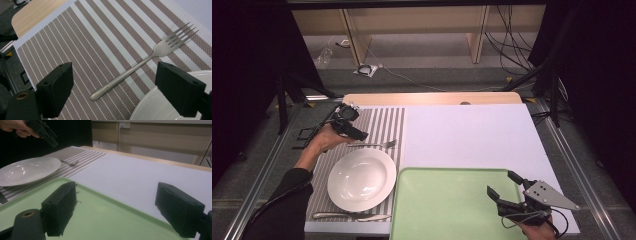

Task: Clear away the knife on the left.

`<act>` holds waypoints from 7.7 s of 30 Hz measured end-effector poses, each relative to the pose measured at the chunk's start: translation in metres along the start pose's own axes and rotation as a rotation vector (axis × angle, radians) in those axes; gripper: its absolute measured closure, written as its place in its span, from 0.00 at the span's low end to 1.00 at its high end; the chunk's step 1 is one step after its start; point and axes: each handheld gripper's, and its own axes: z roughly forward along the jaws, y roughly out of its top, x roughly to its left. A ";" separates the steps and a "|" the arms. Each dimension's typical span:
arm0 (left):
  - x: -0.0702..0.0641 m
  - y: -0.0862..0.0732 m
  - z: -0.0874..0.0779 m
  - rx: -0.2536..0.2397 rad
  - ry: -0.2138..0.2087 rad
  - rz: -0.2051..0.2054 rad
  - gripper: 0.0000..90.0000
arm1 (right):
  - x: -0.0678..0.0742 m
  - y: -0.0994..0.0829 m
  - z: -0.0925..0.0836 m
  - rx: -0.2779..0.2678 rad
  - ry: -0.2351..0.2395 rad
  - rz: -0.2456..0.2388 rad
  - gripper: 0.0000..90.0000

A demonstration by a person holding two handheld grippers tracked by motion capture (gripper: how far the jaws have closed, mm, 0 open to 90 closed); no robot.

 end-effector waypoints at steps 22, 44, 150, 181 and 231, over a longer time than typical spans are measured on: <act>0.003 0.009 0.034 0.124 -0.063 0.124 0.22 | 0.002 -0.001 0.002 0.018 0.016 -0.005 0.20; -0.006 0.017 0.055 0.247 -0.118 0.216 0.36 | 0.003 -0.002 0.005 0.041 0.035 -0.011 0.20; -0.015 0.033 -0.027 0.045 -0.373 -0.012 0.92 | 0.005 -0.003 0.006 0.068 0.042 -0.030 0.22; -0.099 -0.009 -0.046 -0.212 -0.614 -0.062 0.92 | 0.005 -0.002 0.006 0.064 0.043 -0.027 0.21; -0.238 -0.045 -0.047 0.058 -0.678 0.276 0.92 | 0.006 -0.001 0.003 0.046 0.053 -0.022 0.21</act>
